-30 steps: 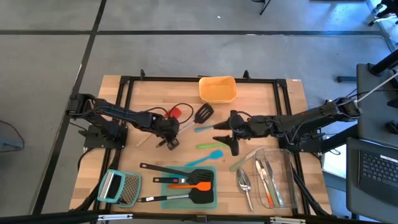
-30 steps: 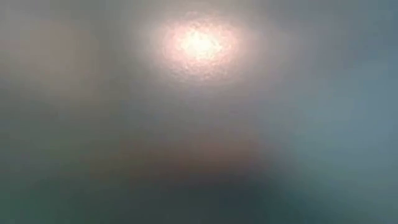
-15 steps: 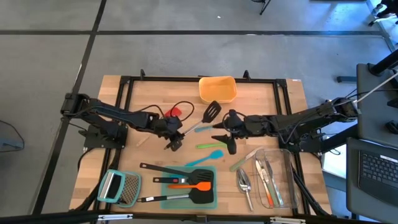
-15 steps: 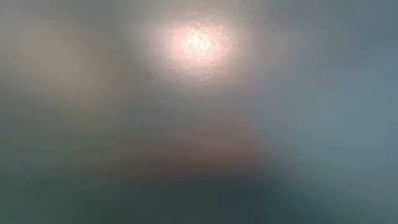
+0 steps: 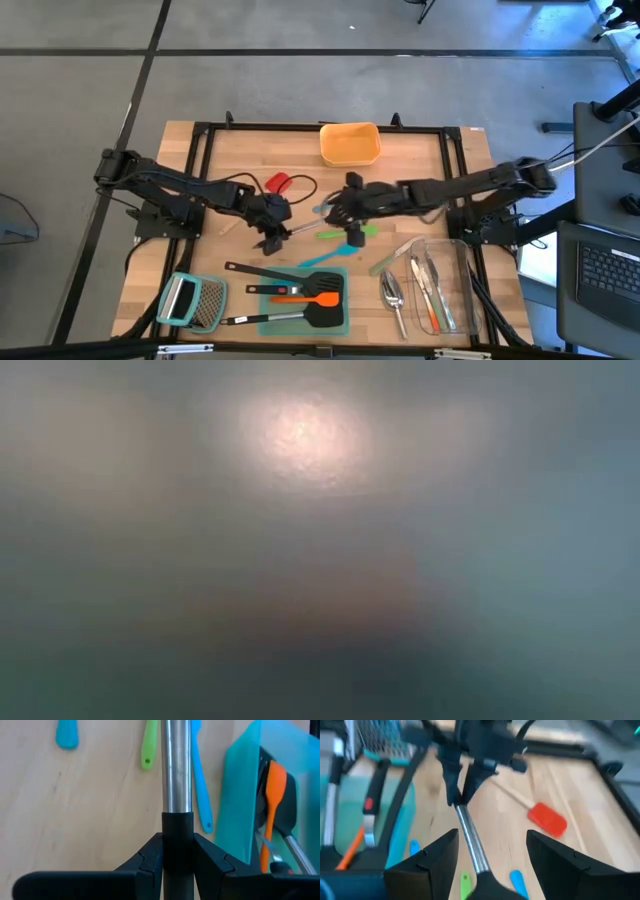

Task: Pick & Place Kitchen Items
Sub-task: Put the black spatula into the blue bin

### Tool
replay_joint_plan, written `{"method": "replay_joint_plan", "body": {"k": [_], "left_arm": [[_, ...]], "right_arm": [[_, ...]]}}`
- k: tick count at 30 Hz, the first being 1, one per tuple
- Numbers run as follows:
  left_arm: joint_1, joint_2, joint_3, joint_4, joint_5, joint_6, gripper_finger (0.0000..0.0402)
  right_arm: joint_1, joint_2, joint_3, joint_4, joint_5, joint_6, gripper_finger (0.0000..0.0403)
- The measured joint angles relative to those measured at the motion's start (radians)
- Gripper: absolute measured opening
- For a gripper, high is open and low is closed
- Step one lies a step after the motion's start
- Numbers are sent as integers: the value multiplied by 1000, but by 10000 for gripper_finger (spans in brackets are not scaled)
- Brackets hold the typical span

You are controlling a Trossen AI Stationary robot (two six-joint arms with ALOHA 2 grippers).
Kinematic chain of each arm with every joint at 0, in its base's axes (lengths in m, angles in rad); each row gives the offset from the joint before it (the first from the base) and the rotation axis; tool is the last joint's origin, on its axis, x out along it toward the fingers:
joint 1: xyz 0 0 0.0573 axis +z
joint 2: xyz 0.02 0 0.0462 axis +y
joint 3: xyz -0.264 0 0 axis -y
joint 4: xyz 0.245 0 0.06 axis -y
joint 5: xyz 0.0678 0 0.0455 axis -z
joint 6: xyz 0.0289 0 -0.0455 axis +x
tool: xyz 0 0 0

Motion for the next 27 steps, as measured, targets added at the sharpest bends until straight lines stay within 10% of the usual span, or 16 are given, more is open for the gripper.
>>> {"method": "replay_joint_plan", "body": {"k": [13,27], "left_arm": [[-41,0,18,-51,-119,53,73],[-110,0,18,-58,-229,109,73]], "right_arm": [[-41,406,556,-540,-96,48,236],[-41,453,590,-574,-227,31,236]]}}
